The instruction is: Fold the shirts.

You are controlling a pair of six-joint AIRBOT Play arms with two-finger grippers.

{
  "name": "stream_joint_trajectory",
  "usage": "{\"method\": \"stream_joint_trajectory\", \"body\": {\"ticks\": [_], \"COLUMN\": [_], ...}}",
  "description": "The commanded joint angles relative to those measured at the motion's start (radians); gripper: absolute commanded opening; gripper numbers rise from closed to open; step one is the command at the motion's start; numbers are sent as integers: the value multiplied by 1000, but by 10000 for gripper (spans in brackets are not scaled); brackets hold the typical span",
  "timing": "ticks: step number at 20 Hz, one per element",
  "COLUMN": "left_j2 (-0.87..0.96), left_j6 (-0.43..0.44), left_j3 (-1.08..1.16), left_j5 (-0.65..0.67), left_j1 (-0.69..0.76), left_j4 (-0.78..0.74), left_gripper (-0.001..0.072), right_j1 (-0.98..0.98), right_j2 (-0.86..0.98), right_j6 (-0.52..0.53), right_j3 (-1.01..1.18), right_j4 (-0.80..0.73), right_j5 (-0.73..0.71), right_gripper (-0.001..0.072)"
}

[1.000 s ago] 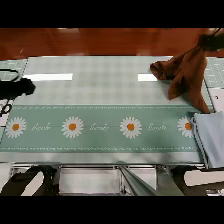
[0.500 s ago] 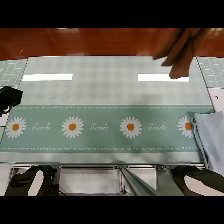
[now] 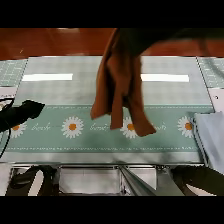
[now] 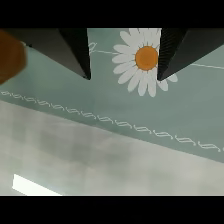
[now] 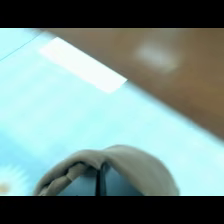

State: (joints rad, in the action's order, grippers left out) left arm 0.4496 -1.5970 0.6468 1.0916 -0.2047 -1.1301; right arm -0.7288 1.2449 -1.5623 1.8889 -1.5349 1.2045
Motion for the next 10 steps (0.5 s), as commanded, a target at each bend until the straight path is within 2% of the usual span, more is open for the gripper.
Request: {"method": "stream_joint_trajectory", "body": {"ticks": [1, 3, 7, 8, 9, 10], "left_j2": [-2, -2, 11, 23, 40, 60], "left_j6": [19, 19, 19, 18, 19, 27], "left_j3": [-15, -15, -15, -15, -15, -15], "left_j5": [25, 29, 29, 29, 29, 29], "left_j1": [0, 0, 0, 0, 0, 0], "left_j4": [27, 28, 39, 53, 72, 93], "left_gripper": [505, 505, 505, 505, 505, 505], "right_j1": [-133, -120, -46, -16, 19, 63], "right_j2": [58, 93, 201, 227, 240, 241], "right_j6": [-103, -178, -235, -235, -219, -175], "right_j3": [-164, -292, -457, -456, -456, -452], "right_j4": [-42, -72, -42, 2, 60, 122], "right_j5": [-5, -42, -132, -129, -129, -113], "right_gripper": [20, 20, 20, 77, 333, 408]}}
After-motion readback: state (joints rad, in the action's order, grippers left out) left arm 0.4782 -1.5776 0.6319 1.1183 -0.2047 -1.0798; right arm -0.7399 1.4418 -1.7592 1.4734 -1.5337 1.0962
